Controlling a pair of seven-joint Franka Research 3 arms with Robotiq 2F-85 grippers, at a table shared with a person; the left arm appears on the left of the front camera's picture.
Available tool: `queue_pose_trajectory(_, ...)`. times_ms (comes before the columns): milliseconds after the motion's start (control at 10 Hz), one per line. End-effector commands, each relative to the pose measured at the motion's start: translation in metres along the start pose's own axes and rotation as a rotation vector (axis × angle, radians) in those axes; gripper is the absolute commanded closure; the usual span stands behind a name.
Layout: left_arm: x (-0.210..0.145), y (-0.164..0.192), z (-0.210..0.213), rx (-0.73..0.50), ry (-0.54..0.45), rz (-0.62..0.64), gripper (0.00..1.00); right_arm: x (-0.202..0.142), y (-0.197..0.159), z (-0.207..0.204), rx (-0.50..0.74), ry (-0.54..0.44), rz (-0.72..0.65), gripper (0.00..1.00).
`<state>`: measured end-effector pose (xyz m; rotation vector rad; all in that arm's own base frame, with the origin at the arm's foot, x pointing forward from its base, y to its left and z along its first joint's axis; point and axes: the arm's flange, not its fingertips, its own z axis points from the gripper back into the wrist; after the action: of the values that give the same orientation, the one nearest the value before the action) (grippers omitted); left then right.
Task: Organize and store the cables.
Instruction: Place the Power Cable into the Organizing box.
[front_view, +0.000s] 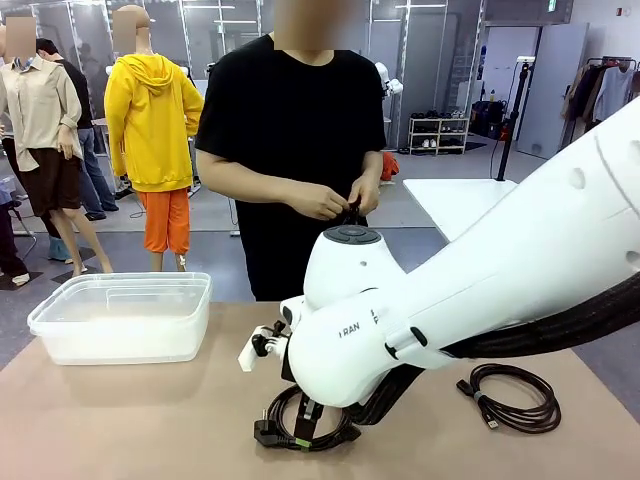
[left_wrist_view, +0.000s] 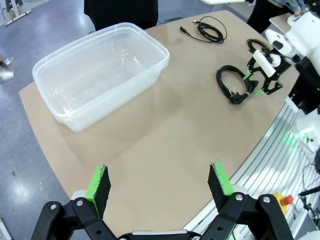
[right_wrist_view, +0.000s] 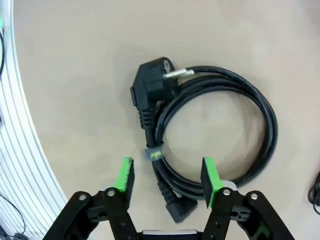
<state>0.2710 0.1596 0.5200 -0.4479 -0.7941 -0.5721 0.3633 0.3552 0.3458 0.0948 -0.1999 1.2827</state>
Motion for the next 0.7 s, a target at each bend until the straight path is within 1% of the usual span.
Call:
queue_pose_trajectory(0,-0.001,0.000,0.001,-0.016,-0.011,-0.013,0.00,-0.032,-0.005,0.025,0.000,-0.037,-0.049,0.00)
queue_pose_trajectory(100,-0.001,0.000,0.001,-0.016,-0.011,-0.013,0.00,-0.055,-0.014,0.041,-0.007,-0.056,-0.061,0.04)
queue_pose_trajectory(200,-0.001,0.000,0.001,-0.016,-0.011,-0.013,0.00,-0.082,-0.023,0.059,0.005,-0.098,-0.082,0.00)
queue_pose_trajectory(400,-0.001,0.000,0.001,-0.016,-0.011,-0.013,0.00,-0.156,-0.041,0.104,-0.009,-0.179,-0.126,0.00)
queue_pose_trajectory(600,-0.001,0.000,0.001,-0.016,-0.011,-0.013,0.00,-0.233,-0.056,0.143,-0.019,-0.284,-0.157,0.00)
